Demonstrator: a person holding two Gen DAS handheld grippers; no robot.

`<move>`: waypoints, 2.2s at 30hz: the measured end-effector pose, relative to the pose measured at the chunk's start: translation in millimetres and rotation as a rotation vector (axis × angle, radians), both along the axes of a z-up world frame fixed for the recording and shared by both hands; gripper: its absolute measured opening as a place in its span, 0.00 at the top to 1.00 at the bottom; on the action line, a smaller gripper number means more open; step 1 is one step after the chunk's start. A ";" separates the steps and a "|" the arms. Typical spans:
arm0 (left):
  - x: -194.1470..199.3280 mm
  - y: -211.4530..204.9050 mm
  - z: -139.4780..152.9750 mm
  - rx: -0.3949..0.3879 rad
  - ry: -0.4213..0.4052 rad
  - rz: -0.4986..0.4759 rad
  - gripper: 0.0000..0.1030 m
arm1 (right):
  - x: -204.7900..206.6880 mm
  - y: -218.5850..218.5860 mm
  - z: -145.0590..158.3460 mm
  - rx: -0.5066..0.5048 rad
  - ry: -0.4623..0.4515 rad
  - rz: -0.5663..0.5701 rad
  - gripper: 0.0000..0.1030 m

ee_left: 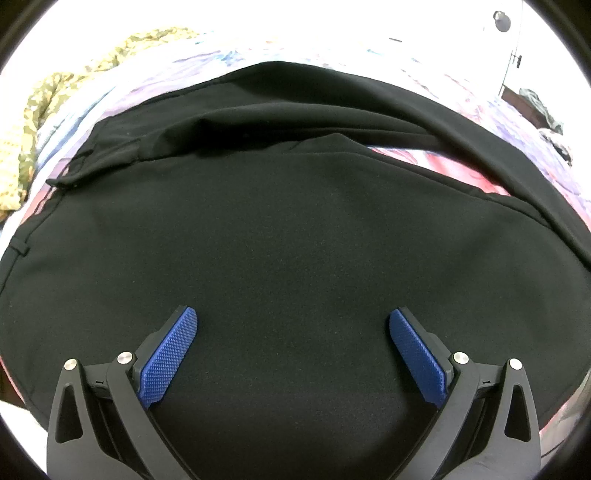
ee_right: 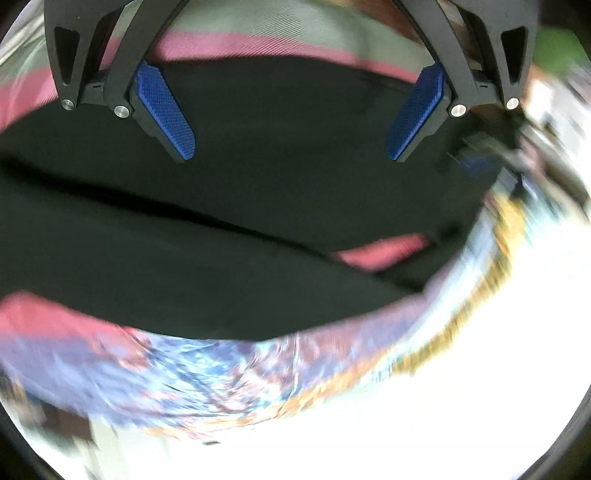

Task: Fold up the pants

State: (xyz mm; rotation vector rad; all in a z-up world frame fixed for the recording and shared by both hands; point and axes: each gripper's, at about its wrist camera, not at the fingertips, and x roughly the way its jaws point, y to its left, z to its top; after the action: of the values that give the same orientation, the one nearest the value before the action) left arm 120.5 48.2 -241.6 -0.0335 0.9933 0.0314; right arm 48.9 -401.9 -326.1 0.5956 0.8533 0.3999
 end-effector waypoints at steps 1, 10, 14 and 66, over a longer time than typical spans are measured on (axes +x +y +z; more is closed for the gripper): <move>0.2 -0.3 0.2 0.001 0.000 0.001 0.00 | -1.0 -12.0 -3.1 0.059 0.007 -0.033 0.00; -0.7 -0.3 2.2 0.009 -0.007 0.009 0.00 | 22.1 -113.2 -20.9 0.112 0.080 -0.463 0.19; 8.0 0.0 29.5 -0.024 0.105 -0.003 0.01 | 36.3 -132.0 -25.2 0.048 0.150 -0.488 0.92; -40.7 62.9 46.9 -0.419 0.035 0.217 0.77 | 34.7 -231.3 -15.4 0.034 0.238 -0.222 0.53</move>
State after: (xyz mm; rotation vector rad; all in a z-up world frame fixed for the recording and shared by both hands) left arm 79.8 111.1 -194.6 -0.5261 1.0134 0.0220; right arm 83.6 -633.2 -341.5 0.7720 0.9966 0.1428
